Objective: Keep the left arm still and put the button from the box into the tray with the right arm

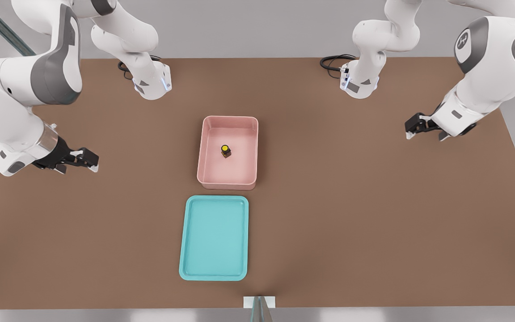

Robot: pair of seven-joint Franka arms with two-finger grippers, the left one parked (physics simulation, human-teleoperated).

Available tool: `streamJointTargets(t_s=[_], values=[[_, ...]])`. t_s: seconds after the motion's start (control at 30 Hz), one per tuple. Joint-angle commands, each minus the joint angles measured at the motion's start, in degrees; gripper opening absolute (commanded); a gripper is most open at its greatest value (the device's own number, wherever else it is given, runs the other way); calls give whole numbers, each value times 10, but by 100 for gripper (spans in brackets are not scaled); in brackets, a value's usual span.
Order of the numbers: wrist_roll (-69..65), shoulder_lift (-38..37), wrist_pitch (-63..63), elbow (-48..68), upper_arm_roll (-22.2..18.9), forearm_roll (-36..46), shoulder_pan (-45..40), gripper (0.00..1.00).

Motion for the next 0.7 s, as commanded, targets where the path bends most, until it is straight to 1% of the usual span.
streamJointTargets(t_s=[0.0,0.03,0.07,0.1,0.13,0.17,0.2,0.23,0.27,0.3,0.33,0.37,0.4,0.43,0.47,0.53,0.67], values=[[-9,0,-5,0,0,0,0,100],[-19,-2,-7,-18,9,3,11,100],[8,-5,-21,-19,49,-2,139,100],[113,-1,-20,-1,49,-1,258,100],[81,3,-14,-2,64,67,274,100],[217,2,-41,-4,70,82,310,100],[400,1,-47,-23,82,89,362,100],[484,-21,30,-112,61,43,467,100],[487,-63,132,-228,-26,24,556,100],[485,-81,222,-319,-50,24,577,100],[449,-90,281,-377,-124,23,629,100],[409,-84,312,-398,-184,23,657,100],[382,-86,390,-454,-224,25,666,100],[359,-75,382,-443,-290,31,683,100],[293,-13,318,-371,-326,90,684,100],[272,4,336,-377,-344,92,680,100],[272,20,428,-426,-339,126,690,100]])
